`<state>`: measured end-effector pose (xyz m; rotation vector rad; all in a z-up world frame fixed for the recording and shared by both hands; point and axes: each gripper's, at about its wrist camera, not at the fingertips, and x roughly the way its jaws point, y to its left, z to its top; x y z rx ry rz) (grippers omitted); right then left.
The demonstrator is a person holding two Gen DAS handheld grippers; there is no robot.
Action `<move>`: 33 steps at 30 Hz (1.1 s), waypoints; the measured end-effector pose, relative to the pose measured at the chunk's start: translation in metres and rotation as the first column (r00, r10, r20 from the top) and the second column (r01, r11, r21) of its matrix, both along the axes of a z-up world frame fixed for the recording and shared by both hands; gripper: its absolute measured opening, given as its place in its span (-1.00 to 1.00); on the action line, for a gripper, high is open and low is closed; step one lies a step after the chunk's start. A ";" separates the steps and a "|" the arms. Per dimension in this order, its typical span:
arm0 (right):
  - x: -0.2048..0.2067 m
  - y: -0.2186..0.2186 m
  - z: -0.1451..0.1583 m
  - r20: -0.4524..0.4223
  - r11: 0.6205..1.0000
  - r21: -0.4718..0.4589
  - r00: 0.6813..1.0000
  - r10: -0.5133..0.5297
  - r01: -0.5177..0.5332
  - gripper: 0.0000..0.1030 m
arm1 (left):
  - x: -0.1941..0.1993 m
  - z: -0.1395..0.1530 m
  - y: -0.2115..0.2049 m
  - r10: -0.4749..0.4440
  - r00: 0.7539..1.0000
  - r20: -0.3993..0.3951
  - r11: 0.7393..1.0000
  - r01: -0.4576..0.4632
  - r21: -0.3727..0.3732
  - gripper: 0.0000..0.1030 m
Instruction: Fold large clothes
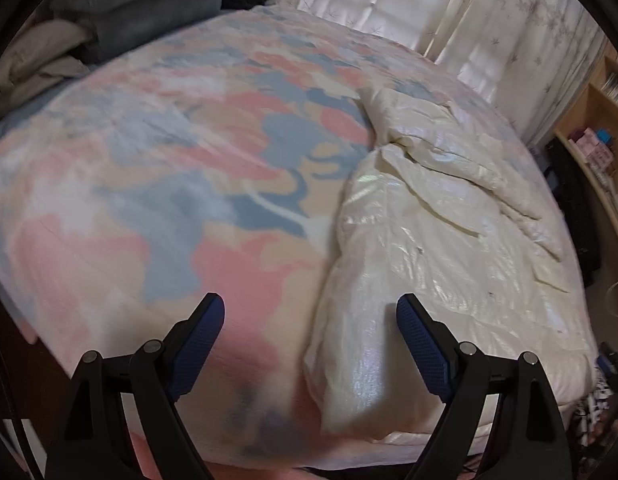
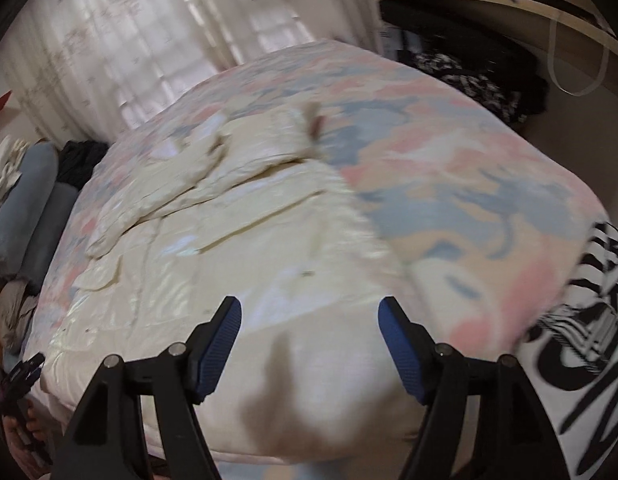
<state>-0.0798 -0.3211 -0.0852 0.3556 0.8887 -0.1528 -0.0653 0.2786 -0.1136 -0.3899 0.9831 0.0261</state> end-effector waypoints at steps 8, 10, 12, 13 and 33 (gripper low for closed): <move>-0.016 -0.044 -0.021 -0.042 0.994 0.027 0.994 -0.102 0.103 0.38 | 0.017 -0.025 -0.007 -0.018 0.999 -0.026 0.997 0.015 -0.080 0.78; -0.017 -0.051 -0.032 -0.061 0.992 0.065 0.992 -0.109 0.113 0.38 | 0.022 -0.027 -0.012 -0.028 0.999 -0.024 0.997 0.026 -0.069 0.82; -0.018 -0.053 -0.040 -0.074 0.987 0.119 0.992 -0.098 0.106 0.38 | 0.025 -0.030 -0.017 -0.036 0.999 -0.023 0.998 0.035 -0.057 0.91; -0.018 -0.054 -0.047 -0.077 0.983 0.152 0.993 -0.093 0.103 0.38 | 0.027 -0.032 -0.020 -0.039 0.999 -0.023 0.998 0.038 -0.050 0.93; -0.013 -0.031 -0.077 0.062 0.905 0.422 0.998 0.031 -0.055 -0.18 | 0.018 -0.045 -0.049 -0.108 0.992 0.069 0.991 0.113 -0.078 0.64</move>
